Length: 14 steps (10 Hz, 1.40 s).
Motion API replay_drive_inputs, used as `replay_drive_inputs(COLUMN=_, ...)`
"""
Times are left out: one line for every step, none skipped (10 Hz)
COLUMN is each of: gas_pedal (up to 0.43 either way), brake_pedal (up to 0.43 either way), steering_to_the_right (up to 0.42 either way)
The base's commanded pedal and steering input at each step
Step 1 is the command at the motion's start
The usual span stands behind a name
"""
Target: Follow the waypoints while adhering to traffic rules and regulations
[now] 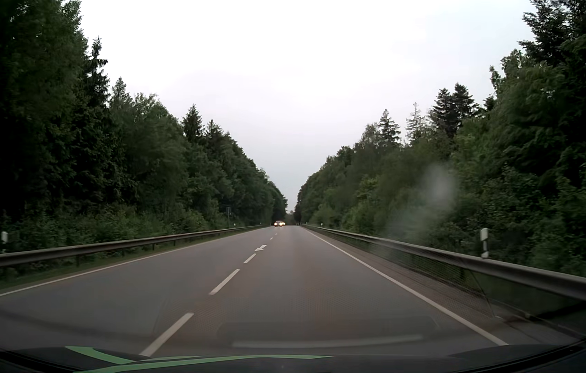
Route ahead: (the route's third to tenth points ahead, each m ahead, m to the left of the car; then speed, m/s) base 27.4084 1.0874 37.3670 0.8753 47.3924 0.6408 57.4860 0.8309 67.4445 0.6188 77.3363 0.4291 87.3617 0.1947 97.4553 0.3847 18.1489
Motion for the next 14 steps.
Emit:
replay_drive_inputs(gas_pedal=0.098, brake_pedal=0.0, steering_to_the_right=-0.001)
replay_drive_inputs(gas_pedal=0.098, brake_pedal=0.0, steering_to_the_right=-0.001)
replay_drive_inputs(gas_pedal=0.098, brake_pedal=0.0, steering_to_the_right=-0.001)
replay_drive_inputs(gas_pedal=0.098, brake_pedal=0.0, steering_to_the_right=-0.001)
replay_drive_inputs(gas_pedal=0.098, brake_pedal=0.0, steering_to_the_right=-0.001)
replay_drive_inputs(gas_pedal=0.098, brake_pedal=0.0, steering_to_the_right=-0.001)
replay_drive_inputs(gas_pedal=0.098, brake_pedal=0.0, steering_to_the_right=-0.001)
replay_drive_inputs(gas_pedal=0.098, brake_pedal=0.0, steering_to_the_right=-0.001)
replay_drive_inputs(gas_pedal=0.098, brake_pedal=0.0, steering_to_the_right=-0.001)
replay_drive_inputs(gas_pedal=0.098, brake_pedal=0.0, steering_to_the_right=-0.001)
replay_drive_inputs(gas_pedal=0.098, brake_pedal=0.0, steering_to_the_right=-0.001)
replay_drive_inputs(gas_pedal=0.098, brake_pedal=0.0, steering_to_the_right=-0.001)
replay_drive_inputs(gas_pedal=0.098, brake_pedal=0.0, steering_to_the_right=-0.001)
replay_drive_inputs(gas_pedal=0.098, brake_pedal=0.0, steering_to_the_right=-0.001)
